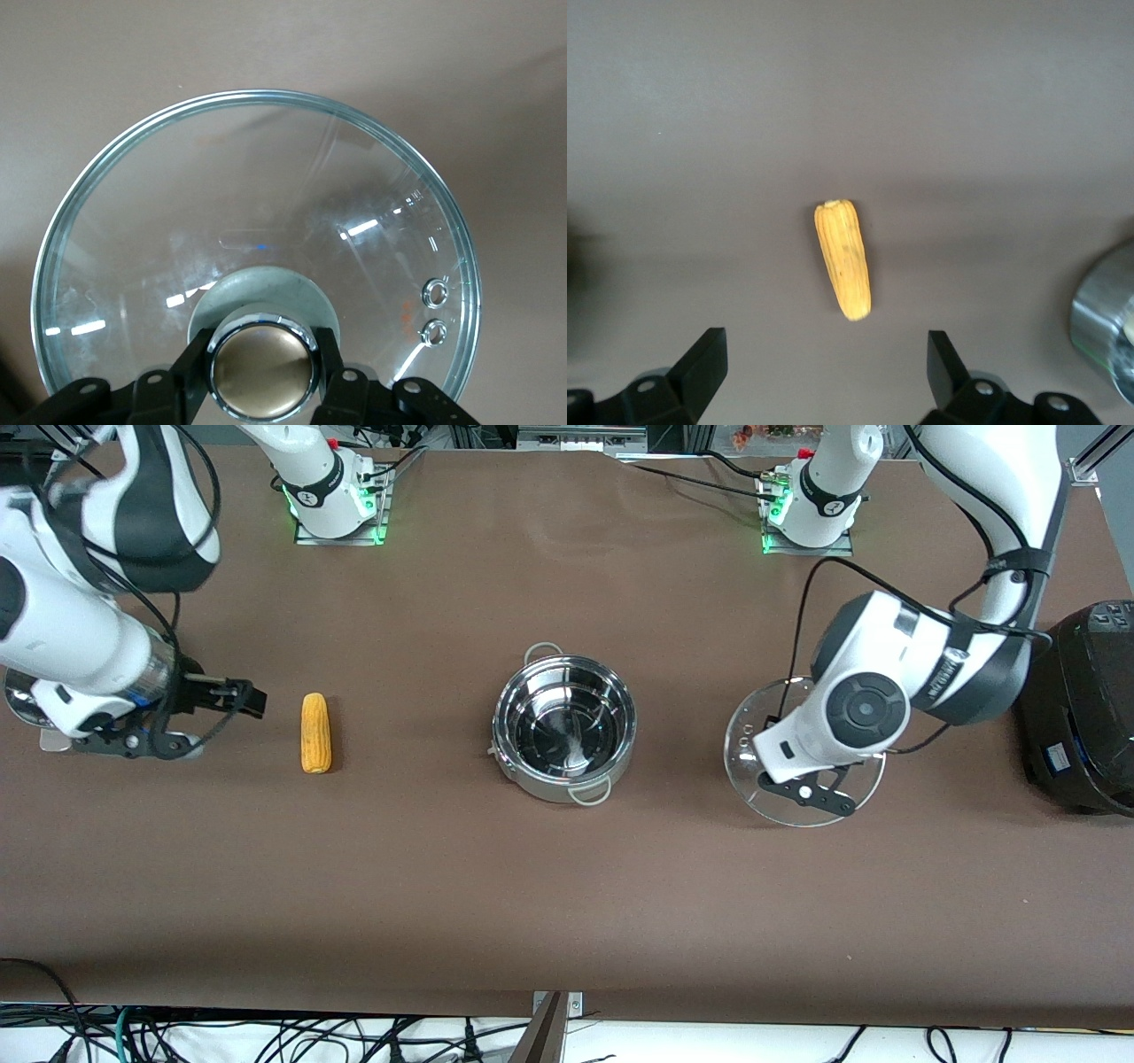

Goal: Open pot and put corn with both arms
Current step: 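Lift the lid off with the left gripper while the right gripper reaches the corn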

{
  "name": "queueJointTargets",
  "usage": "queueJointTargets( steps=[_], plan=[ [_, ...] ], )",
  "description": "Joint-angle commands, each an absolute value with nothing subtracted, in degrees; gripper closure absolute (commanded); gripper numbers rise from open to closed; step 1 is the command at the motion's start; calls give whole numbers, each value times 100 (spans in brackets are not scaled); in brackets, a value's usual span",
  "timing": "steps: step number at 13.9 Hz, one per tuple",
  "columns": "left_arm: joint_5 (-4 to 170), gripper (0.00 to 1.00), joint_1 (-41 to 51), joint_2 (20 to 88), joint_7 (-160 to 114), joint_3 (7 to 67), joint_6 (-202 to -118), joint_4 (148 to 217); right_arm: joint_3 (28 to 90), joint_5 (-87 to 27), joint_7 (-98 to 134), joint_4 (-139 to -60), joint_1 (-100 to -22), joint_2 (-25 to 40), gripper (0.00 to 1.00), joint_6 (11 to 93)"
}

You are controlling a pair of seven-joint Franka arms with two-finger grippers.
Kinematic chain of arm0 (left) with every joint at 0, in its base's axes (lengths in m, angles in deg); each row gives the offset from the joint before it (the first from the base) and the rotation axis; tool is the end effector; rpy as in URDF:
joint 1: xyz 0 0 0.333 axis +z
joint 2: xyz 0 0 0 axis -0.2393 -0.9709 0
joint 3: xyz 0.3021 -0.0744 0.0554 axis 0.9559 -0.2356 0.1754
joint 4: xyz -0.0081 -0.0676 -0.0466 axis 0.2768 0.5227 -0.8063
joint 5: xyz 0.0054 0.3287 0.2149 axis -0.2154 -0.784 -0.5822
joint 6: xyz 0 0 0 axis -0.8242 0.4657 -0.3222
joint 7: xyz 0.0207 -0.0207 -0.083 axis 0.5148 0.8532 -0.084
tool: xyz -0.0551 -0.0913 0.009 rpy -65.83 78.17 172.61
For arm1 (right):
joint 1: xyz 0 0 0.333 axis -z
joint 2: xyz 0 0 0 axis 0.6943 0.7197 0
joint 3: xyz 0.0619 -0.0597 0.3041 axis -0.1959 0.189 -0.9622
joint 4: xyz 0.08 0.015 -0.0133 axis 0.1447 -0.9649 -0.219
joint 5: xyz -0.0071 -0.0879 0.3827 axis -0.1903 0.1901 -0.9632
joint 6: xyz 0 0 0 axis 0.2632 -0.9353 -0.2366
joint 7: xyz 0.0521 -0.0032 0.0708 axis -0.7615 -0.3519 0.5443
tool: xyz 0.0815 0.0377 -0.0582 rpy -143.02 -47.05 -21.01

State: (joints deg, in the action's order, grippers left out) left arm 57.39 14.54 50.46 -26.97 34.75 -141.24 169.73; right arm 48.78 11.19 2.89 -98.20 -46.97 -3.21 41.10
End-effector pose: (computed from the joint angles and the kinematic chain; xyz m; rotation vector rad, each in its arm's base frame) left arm 0.6399 -0.1637 0.3590 -2.9146 0.5279 0.3792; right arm 0.6101 0.0741 0.4518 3.0728 -0.0274 -0.1419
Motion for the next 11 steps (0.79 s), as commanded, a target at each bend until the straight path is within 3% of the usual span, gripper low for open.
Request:
queueJointTargets(
  steps=[1, 6, 11],
  plan=[
    [5602, 79, 2033, 5221, -3091, 3346, -14918, 17773, 4925, 1094, 636, -10745, -4687, -569, 0, 4976],
    [5602, 78, 2412, 5423, -3144, 3249, -16157, 18854, 5118, 734, 1163, -12011, -4670, -499, 0, 6445],
    [5602, 76, 2615, 5423, -3136, 3249, -17038, 19506, 5224, 725, 1699, -12619, -4565, -52, 0, 7711]
  ],
)
